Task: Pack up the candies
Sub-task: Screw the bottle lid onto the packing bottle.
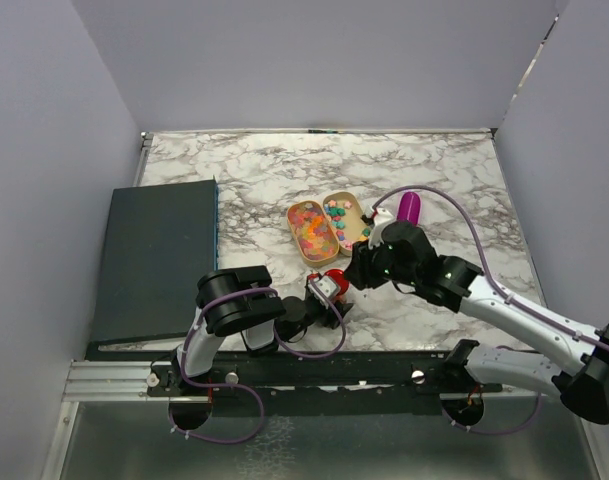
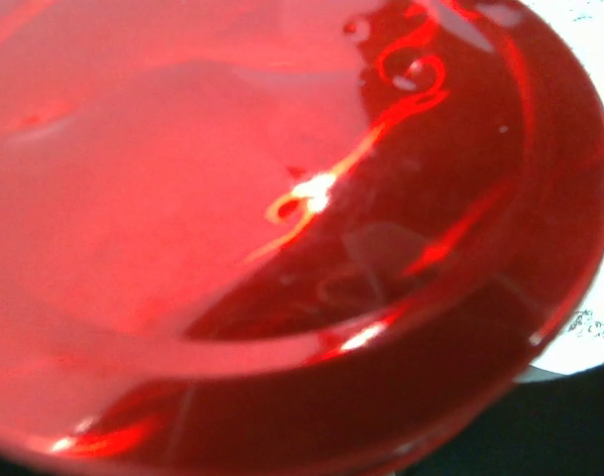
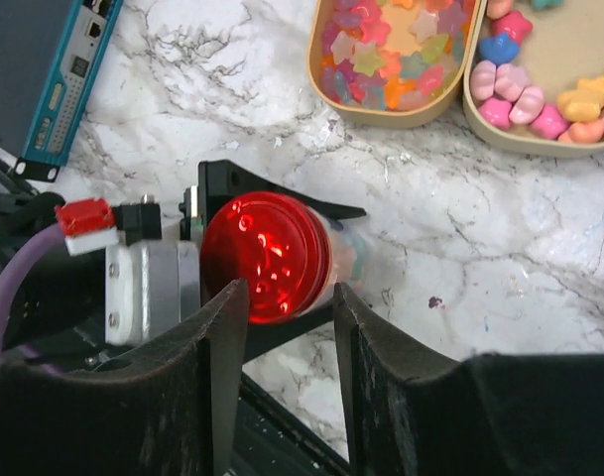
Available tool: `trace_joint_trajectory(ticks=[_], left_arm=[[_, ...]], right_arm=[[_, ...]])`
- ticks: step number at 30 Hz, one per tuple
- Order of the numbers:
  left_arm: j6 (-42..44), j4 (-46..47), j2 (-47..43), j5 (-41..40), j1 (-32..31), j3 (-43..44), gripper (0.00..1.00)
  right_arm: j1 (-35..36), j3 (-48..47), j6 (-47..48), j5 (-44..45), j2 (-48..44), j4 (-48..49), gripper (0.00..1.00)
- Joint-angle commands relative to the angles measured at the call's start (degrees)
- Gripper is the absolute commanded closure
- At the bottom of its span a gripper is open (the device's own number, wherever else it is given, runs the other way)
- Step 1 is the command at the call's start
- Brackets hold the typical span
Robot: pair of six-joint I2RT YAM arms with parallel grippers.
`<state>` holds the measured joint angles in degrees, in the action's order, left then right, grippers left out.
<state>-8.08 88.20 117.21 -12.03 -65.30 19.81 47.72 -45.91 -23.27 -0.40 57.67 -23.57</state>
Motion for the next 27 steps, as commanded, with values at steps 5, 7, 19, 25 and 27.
trace_joint_trajectory(ticks=[5,7,19,25,27], left_arm=[[-3.63,6.72,3.3,2.99,0.36,-2.23,0.74],[-3.65,6.76,3.22,3.08,0.35,-2.31,0.74],[-3.7,6.81,3.33,3.18,0.35,-2.08,0.74],[-3.67,5.97,3.13,3.16,0.35,-1.56,0.74],[-3.76,5.13,2.92,2.96,0.35,-1.18,0.74]], right_arm=[[-3.06,-4.54,4.64,-4.76,10.26,6.78,0.57],[-3.69,-4.77,5.01,-6.02,11.64,7.53,0.58],[-4.13,1.32,3.91,-13.16,11.78,9.17,0.72],[-4.12,4.57,3.8,-14.97,10.09,8.94,0.82],[-4.13,5.9,3.48,-15.15,8.66,8.37,0.85]])
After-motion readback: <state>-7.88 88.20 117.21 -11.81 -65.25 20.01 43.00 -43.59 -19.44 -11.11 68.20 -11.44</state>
